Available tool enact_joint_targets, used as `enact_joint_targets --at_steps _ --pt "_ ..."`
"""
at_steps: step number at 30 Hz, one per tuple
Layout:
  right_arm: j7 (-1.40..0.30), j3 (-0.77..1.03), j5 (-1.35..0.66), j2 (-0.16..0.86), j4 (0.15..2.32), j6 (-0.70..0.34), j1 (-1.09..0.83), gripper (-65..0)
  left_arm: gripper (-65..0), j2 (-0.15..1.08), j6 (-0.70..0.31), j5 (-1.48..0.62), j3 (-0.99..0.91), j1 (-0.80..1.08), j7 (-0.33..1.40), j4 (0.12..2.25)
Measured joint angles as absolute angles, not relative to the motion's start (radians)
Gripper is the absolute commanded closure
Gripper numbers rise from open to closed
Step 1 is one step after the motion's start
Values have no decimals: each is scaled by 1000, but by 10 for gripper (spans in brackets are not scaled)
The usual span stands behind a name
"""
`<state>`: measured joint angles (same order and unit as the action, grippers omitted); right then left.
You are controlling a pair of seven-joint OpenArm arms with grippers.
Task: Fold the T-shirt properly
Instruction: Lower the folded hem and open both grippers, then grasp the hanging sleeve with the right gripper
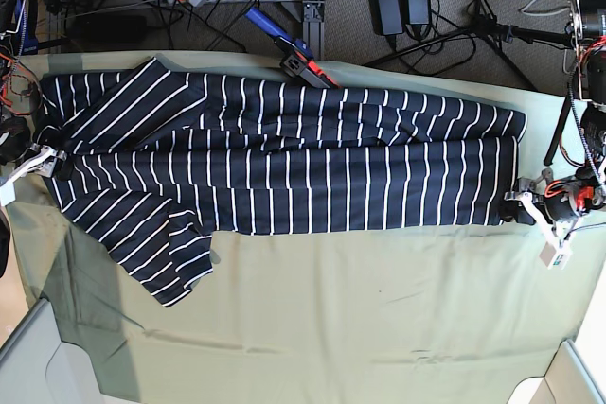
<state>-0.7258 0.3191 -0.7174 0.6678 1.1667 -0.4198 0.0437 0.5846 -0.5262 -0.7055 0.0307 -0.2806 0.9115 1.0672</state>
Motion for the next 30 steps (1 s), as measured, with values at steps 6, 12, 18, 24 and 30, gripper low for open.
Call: enact_joint_targets --at_steps 6,12,18,24,30 --pt "-726 320 -730 674 1167 -420 44 -439 -344 582 -520 -724 31 -280 960 1086" --pt "-727 320 -744 675 1167 -420 48 -439 -344 579 -532 -788 31 -281 1003 1124" --pt "-767 322 -760 675 1168 -420 145 -439 -344 579 -532 -783 31 -277 1013 1124" --pt "-794 324 -746 673 1169 -421 259 -439 -344 579 -532 -784 31 -277 1013 1124" --pt "-770 315 -654 628 1141 -412 386 -439 -344 579 -551 -814 31 -277 1015 1124"
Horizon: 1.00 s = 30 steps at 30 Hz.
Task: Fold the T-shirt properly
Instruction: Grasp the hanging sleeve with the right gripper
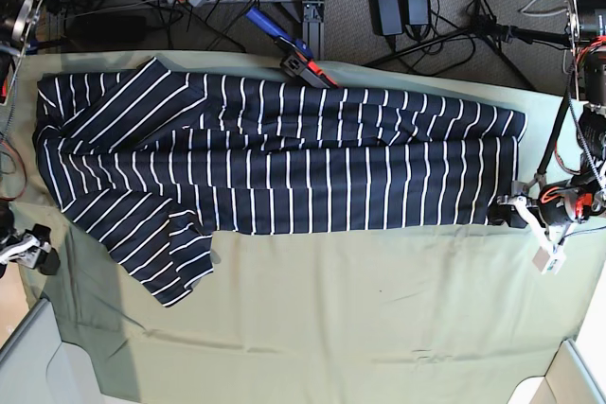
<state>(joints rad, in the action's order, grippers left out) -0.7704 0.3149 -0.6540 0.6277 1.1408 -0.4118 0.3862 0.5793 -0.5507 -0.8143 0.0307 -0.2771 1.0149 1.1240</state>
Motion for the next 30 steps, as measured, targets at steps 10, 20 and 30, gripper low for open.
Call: enact_joint_targets --at_steps 10,20,30 --pt "-654 189 -513 484 695 -408 615 -439 -344 580 -554 -815 31 -271 1026 1124" --pt "-561 31 -440 402 610 -408 654 -439 -344 580 -554 -832 31 -269 1029 1124" --pt "-663 17 -502 359 678 -408 651 -439 -344 579 -562 -846 31 -270 1029 1124"
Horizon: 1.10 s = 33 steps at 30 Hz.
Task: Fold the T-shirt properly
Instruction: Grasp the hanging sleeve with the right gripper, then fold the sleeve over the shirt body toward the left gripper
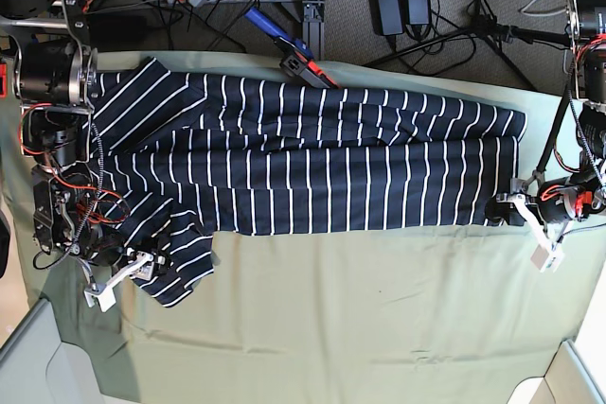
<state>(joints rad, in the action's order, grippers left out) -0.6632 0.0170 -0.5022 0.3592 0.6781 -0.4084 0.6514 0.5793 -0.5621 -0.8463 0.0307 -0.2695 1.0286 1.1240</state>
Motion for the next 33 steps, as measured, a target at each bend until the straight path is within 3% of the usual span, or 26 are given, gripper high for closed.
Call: enact_joint_targets --at_steps 13,14,19,28,33 --pt "-716 15 -527 353 741 -408 643 -416 -344 579 -562 -849 31 -269 1029 1124" --pt "-716 15 -527 353 741 -408 643 -371 -344 579 -562 -850 31 -269 1029 1124" --pt "-716 15 -528 354 743 -408 643 0 -344 579 -562 -850 31 -269 1029 1124" --pt "-716 15 -527 354 743 -408 643 0 -344 579 -563 -850 31 -269 1030 1124" --pt "-716 15 -527 354 743 -408 642 0 -344 579 -626 -918 31 -269 1088 1124"
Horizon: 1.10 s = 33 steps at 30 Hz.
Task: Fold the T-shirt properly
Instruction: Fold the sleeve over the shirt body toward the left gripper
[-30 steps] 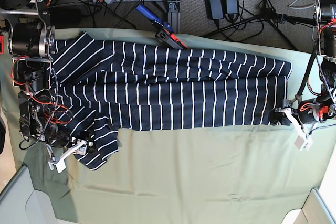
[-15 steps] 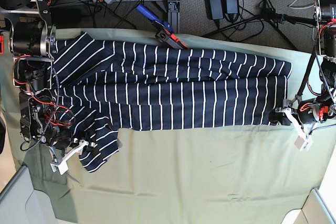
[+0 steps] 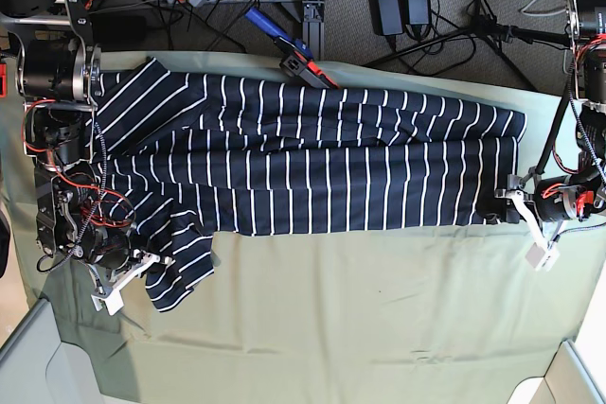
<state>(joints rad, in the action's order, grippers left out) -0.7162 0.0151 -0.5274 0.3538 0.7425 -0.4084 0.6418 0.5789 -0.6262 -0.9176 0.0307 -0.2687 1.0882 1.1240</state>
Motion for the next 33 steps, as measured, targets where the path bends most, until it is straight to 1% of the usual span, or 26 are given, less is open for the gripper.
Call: enact_joint_targets --at_steps 2,8,9,10,15,16,18,21,25,30,33 --pt "-716 15 -527 354 743 -408 641 0 -344 580 -626 -888 31 -266 1083 1124" --pt "-717 15 -528 354 743 -408 641 0 -343 580 -624 -885 31 -233 1049 1124" --pt "-717 15 -527 354 743 -408 641 0 -327 580 -624 -885 31 -233 1049 1124" --pt "-717 15 -527 354 743 -408 640 0 -282 580 -624 -885 31 -231 1047 1124" --pt "-717 15 -527 354 743 -408 640 0 -14 579 -625 -873 31 -224 1013 1124" --pt "-717 15 -527 354 743 -408 640 0 0 579 -626 -861 31 -225 1004 1124" --pt "-717 15 -527 354 743 -408 640 0 0 579 -669 -851 31 -225 997 1124" --pt "-734 15 -527 354 751 -412 640 0 0 582 -670 -875 31 -225 998 1124" --pt "-815 15 -533 361 802 -412 639 0 0 585 -670 -965 31 -227 1046 1124" --pt "-852 14 -631 424 955 -413 569 0 0 592 -670 -1109 31 -227 1139 1124" --pt "-873 12 -627 471 1072 -414 489 0 0 611 -670 -1166 31 -227 1175 1124"
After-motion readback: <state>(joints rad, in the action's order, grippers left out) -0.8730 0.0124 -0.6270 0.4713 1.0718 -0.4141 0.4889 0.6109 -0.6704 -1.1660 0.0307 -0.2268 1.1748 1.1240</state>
